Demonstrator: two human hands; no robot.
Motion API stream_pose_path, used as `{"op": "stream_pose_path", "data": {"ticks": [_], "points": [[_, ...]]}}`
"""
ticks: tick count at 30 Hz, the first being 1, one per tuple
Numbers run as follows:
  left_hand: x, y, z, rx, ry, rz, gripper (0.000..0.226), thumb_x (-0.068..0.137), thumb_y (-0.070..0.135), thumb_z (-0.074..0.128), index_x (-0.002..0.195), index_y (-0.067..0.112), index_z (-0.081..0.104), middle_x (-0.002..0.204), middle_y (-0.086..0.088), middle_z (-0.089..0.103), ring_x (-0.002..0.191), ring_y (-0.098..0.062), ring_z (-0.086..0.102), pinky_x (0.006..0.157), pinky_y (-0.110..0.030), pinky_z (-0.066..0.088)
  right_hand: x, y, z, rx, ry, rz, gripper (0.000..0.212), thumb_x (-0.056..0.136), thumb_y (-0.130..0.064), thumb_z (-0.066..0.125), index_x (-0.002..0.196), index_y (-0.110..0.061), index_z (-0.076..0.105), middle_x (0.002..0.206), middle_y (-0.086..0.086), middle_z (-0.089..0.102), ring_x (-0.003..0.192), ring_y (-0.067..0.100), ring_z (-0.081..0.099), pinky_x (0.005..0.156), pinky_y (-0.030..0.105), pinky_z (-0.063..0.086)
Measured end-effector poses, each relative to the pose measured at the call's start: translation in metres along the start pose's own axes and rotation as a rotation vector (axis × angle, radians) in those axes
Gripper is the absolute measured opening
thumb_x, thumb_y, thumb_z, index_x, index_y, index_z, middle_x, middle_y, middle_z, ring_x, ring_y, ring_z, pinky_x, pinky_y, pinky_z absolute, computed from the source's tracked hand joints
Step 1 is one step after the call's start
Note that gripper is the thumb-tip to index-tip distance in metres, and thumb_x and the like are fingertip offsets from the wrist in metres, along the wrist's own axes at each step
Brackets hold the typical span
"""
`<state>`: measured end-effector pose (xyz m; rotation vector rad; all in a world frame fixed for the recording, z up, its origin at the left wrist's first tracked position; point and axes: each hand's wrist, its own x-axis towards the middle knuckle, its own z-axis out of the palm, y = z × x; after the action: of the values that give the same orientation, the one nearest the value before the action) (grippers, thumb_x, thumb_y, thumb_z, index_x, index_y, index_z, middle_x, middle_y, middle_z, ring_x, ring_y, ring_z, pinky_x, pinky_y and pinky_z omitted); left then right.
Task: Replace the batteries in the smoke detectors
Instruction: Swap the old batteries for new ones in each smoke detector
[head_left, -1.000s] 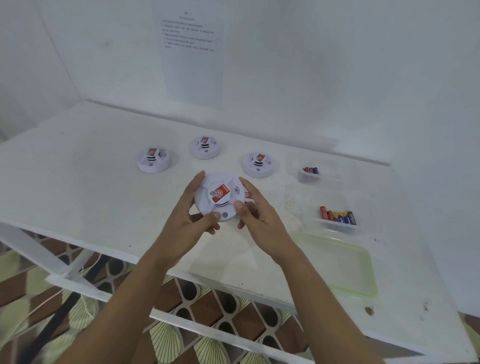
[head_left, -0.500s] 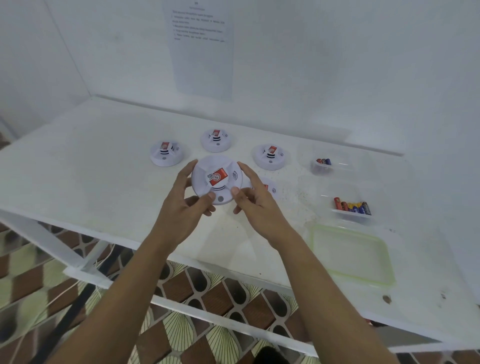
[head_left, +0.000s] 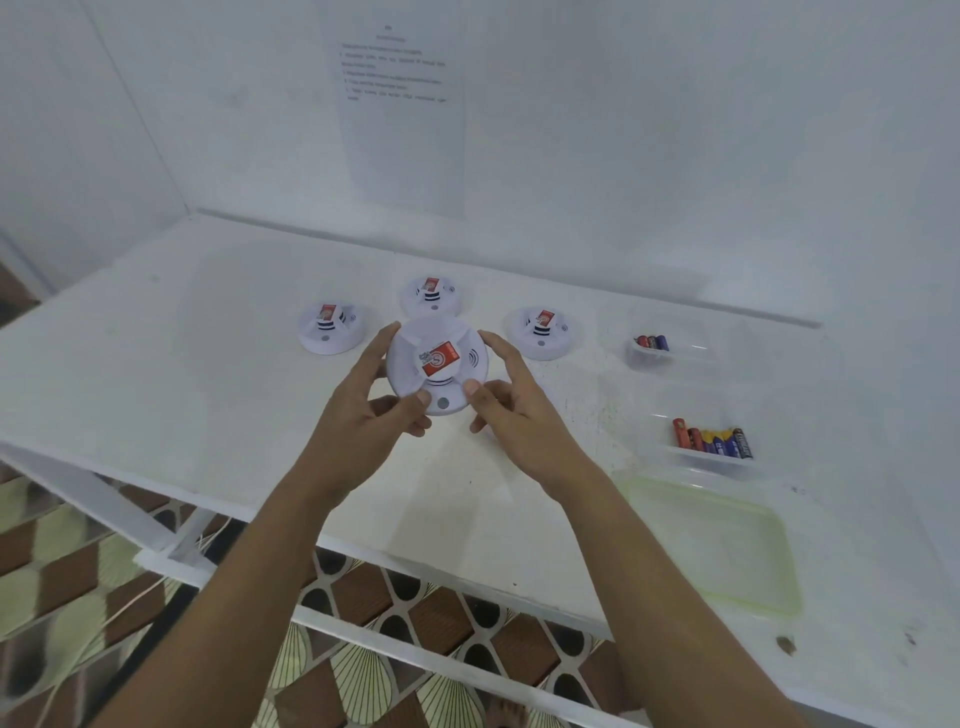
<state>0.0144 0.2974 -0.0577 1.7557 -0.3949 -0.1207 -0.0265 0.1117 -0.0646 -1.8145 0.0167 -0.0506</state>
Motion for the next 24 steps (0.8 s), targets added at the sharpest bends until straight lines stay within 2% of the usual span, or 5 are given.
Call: {"op": "stream_pose_path", "data": {"ticks": [4,7,12,18,24], "points": [[0.010,0.006,0.004,-0.010,-0.024,0.021,0.063,0.093,0.017,0.067,0.145,0.038,0.039,0.116,0.032,0.059,0.089,-0.021,0.070,0.077,-0.032,0.060,0.008,0.002,-0.016,0.013,-0.012,0.002,0.050,0.101,-0.043,0.056,0.144,-0.051,0.032,0.107,0.000,0.071,0.083,0.005,0.067,0.084,0.023,0.050],[0.020,0.006,0.006,-0.005,-0.015,0.008,0.066,0.090,0.017,0.071,0.146,0.038,0.040,0.119,0.018,0.060,0.084,-0.023,0.071,0.077,-0.033,0.059,0.015,0.005,-0.026,0.019,-0.021,0.005,0.049,0.099,-0.043,0.059,0.141,-0.053,0.035,0.105,-0.002,0.072,0.085,0.008,0.068,0.089,0.033,0.054],[0.035,0.004,0.015,0.011,0.025,0.016,0.066,0.089,0.016,0.071,0.145,0.035,0.042,0.117,0.011,0.062,0.077,-0.026,0.070,0.072,-0.031,0.057,0.030,0.008,-0.038,0.032,-0.038,0.010,0.049,0.100,-0.039,0.059,0.142,-0.049,0.036,0.093,-0.011,0.067,0.081,0.004,0.066,0.079,0.025,0.049],[0.046,0.002,0.021,0.010,0.068,-0.003,0.064,0.090,0.015,0.070,0.145,0.032,0.042,0.116,0.006,0.063,0.076,-0.024,0.069,0.069,-0.028,0.056,0.047,0.013,-0.045,-0.015,-0.076,0.033,0.051,0.100,-0.044,0.057,0.145,-0.050,0.033,0.115,-0.001,0.067,0.102,0.017,0.068,0.079,0.031,0.059],[0.049,-0.002,0.021,0.023,0.099,-0.027,0.064,0.089,0.017,0.071,0.144,0.033,0.043,0.116,0.009,0.062,0.078,-0.025,0.069,0.070,-0.028,0.056,0.058,0.016,-0.048,-0.051,-0.096,0.017,0.051,0.100,-0.039,0.059,0.146,-0.043,0.037,0.130,-0.007,0.061,0.103,0.007,0.066,0.097,0.039,0.055]]}}
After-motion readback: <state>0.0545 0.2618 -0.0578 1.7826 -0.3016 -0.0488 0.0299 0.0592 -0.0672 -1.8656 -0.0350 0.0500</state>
